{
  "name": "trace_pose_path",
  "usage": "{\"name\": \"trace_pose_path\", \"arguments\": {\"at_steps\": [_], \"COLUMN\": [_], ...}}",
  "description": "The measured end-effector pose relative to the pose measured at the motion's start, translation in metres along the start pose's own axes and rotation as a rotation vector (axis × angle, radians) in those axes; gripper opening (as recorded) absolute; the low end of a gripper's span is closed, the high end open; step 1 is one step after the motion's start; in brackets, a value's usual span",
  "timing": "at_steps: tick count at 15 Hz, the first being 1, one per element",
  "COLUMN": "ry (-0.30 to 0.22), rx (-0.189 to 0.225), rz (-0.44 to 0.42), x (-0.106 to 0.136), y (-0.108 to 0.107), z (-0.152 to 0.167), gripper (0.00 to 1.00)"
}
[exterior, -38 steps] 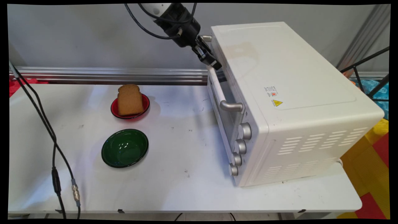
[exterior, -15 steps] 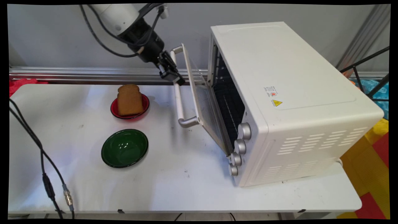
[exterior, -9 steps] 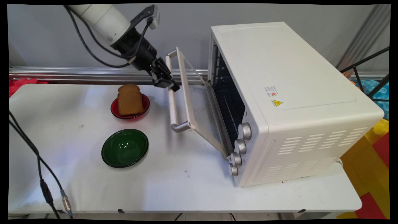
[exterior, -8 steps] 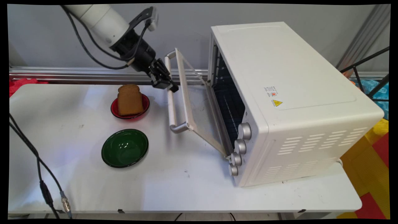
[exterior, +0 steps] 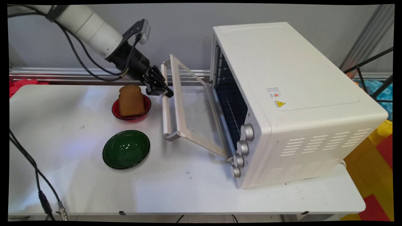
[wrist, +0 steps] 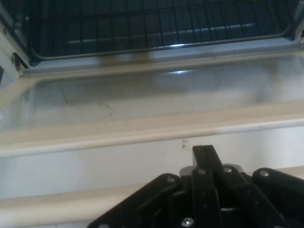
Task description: Open the oven
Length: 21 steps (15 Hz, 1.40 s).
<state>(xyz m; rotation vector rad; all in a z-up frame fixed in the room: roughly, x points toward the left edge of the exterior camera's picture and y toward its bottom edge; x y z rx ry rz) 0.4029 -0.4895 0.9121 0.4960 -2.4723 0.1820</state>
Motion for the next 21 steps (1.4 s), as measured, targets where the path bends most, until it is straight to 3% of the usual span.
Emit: {"name": "trace_pose_path", "arguments": {"at_steps": [7,21], "ry": [0.018,0.016], "rx": [0.006,0.008], "rz": [0.014,0.023], "x": [-0.035,-0.076], "y": [-0.002,-0.001], "z": [0.01,0.012], "gripper": [0.0,0.0]}}
